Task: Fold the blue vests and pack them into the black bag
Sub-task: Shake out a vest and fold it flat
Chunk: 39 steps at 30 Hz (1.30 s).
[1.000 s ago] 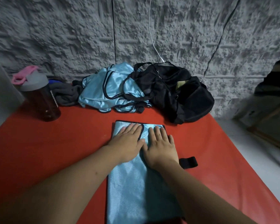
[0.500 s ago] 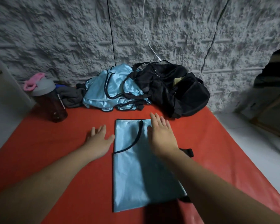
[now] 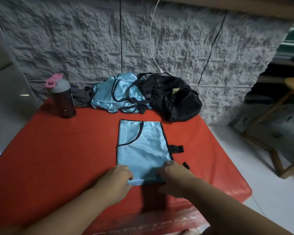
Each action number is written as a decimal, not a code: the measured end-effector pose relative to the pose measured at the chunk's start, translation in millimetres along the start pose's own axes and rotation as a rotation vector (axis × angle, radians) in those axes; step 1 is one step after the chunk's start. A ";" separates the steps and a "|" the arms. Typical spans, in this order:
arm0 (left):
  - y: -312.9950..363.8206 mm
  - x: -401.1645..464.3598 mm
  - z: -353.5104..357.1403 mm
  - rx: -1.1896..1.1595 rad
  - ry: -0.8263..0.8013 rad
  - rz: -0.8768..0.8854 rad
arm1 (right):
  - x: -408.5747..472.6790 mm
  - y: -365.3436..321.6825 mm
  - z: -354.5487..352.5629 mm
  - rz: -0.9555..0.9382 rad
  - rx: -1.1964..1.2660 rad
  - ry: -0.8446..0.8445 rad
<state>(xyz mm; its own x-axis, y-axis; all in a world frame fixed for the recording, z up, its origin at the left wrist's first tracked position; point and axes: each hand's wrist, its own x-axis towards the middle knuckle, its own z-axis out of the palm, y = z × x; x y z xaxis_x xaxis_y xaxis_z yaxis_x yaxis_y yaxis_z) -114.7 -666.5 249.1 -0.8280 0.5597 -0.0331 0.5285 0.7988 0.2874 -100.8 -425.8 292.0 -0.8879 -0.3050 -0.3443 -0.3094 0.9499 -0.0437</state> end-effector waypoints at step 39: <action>-23.7 -34.0 -91.2 -0.777 0.132 -0.184 | -13.8 23.7 -79.5 0.064 0.497 -0.017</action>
<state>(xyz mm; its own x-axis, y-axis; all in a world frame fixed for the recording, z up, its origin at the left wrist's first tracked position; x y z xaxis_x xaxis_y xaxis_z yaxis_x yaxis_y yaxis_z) -116.1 -724.6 330.7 -0.9302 0.3643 -0.0454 0.1405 0.4675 0.8728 -123.0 -404.4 370.2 -0.8930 -0.2477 -0.3758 -0.0510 0.8853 -0.4623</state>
